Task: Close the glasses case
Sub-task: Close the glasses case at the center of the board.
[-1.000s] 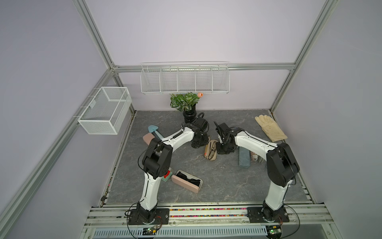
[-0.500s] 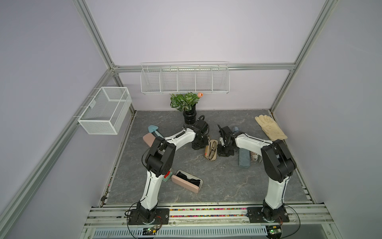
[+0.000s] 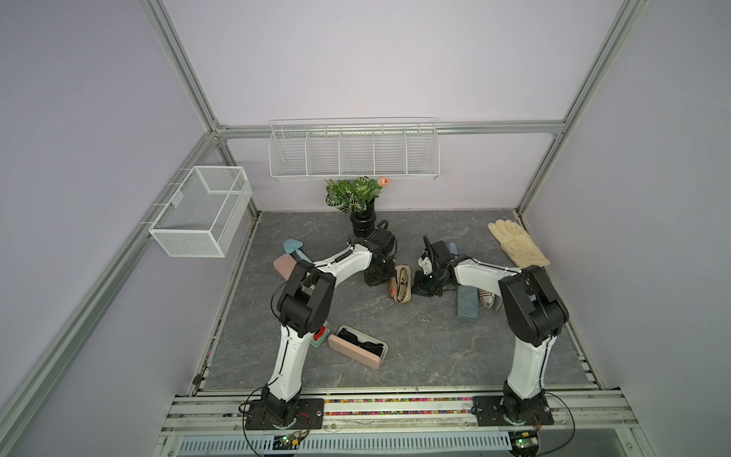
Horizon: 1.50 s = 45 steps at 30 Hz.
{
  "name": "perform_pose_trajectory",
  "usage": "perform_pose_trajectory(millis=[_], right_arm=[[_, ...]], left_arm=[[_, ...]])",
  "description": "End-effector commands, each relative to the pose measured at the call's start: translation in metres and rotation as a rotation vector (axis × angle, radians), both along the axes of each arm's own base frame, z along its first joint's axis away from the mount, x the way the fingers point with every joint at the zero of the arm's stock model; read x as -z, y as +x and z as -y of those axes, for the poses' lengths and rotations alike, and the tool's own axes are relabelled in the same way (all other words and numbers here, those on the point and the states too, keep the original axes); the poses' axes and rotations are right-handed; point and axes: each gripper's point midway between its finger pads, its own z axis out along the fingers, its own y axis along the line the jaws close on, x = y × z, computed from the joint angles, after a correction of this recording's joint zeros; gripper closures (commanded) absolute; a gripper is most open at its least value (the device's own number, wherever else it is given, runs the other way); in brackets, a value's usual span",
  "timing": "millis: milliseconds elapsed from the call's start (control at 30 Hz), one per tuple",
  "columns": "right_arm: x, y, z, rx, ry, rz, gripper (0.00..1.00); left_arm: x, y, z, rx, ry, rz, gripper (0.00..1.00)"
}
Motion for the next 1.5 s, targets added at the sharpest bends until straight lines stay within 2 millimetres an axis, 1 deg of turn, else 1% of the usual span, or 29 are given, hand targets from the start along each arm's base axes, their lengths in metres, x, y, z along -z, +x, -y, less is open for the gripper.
perform_pose_trajectory(millis=[0, 200, 433, 700, 867, 1033, 1200, 1267, 1367, 1467], right_arm=[[-0.015, 0.005, -0.026, -0.042, 0.127, 0.029, 0.84], [-0.030, 0.012, -0.039, -0.064, 0.185, 0.056, 0.84], [-0.047, 0.018, -0.052, -0.094, 0.229, 0.084, 0.84], [-0.062, 0.017, -0.067, -0.135, 0.253, 0.104, 0.83], [-0.064, 0.014, -0.076, -0.160, 0.251, 0.106, 0.82], [-0.064, 0.012, -0.080, -0.168, 0.243, 0.102, 0.82], [-0.060, 0.010, -0.072, -0.155, 0.194, 0.100, 0.81], [-0.058, 0.009, -0.065, -0.142, 0.155, 0.103, 0.75], [-0.056, 0.006, -0.048, -0.121, 0.070, 0.118, 0.66], [-0.060, 0.003, -0.033, -0.112, -0.002, 0.137, 0.61]], left_arm=[[0.001, -0.001, 0.016, 0.026, -0.037, -0.003, 1.00], [0.001, -0.002, 0.018, 0.030, -0.034, -0.003, 1.00], [0.003, -0.009, 0.035, 0.064, -0.032, -0.006, 1.00], [0.002, -0.010, 0.041, 0.070, -0.032, -0.005, 1.00], [0.000, -0.008, 0.044, 0.073, -0.032, -0.001, 1.00], [-0.002, -0.009, 0.044, 0.073, -0.029, 0.004, 1.00], [-0.004, -0.010, 0.040, 0.067, -0.024, 0.011, 1.00], [-0.006, -0.010, 0.037, 0.062, -0.023, 0.018, 1.00], [-0.006, -0.011, 0.030, 0.045, -0.026, 0.020, 1.00], [-0.006, -0.011, 0.020, 0.027, -0.029, 0.021, 1.00]])
